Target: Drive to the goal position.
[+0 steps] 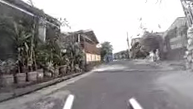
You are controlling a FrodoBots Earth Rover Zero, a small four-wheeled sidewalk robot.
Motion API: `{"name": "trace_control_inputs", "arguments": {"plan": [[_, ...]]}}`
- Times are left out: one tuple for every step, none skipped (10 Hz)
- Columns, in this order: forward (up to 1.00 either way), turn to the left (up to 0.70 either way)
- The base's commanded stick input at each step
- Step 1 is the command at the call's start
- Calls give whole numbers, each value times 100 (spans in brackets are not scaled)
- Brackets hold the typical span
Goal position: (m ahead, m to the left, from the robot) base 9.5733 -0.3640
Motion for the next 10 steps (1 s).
{"name": "trace_control_inputs", "arguments": {"plan": [[70, -35], [70, -35], [70, -35], [70, -35], [70, -35], [70, -35], [70, -35], [70, -14], [70, 2], [70, 0]]}}
